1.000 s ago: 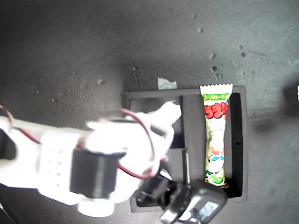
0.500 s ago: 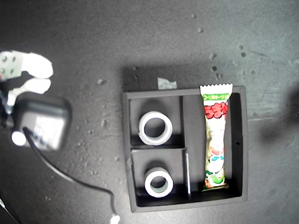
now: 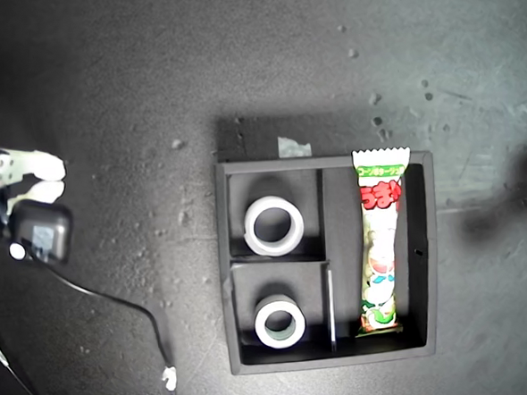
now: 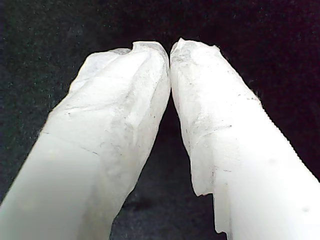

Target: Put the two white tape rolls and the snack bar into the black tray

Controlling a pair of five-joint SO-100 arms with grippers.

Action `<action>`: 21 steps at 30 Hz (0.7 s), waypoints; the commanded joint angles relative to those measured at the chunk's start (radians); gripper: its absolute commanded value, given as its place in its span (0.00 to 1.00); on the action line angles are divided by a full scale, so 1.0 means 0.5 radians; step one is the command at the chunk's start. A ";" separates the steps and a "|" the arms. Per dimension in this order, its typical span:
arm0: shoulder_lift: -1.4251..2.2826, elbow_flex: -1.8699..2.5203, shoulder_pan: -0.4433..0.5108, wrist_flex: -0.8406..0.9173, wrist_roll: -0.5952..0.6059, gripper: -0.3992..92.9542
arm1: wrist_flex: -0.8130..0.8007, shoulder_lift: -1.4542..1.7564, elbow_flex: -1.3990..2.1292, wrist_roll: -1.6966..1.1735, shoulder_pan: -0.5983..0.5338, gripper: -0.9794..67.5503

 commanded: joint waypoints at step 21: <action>0.129 0.310 0.150 0.215 -0.071 0.01 | 0.018 -0.009 0.025 -0.012 0.000 0.01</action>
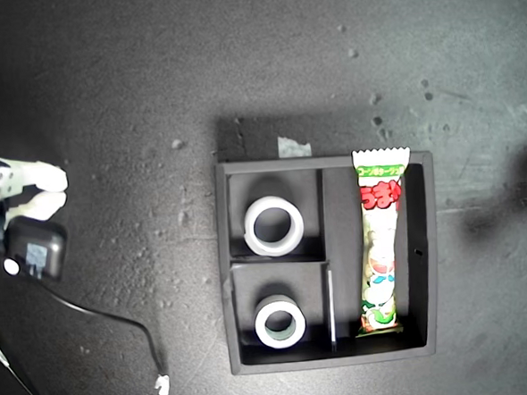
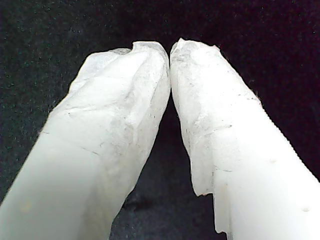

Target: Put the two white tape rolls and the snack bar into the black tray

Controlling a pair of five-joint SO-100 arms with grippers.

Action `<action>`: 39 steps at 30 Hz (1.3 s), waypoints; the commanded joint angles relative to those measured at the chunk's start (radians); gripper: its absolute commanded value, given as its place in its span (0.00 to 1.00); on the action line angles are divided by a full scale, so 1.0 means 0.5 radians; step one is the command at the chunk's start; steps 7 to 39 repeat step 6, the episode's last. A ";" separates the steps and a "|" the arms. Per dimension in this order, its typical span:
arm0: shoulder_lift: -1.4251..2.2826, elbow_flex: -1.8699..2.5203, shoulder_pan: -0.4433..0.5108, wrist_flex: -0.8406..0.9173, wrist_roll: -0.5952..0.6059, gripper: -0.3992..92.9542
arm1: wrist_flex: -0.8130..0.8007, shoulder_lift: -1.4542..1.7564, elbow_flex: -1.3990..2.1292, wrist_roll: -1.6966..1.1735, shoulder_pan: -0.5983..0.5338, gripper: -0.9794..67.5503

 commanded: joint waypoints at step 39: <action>0.098 0.114 0.021 0.080 -0.025 0.01 | 0.018 -0.009 0.025 -0.009 0.000 0.01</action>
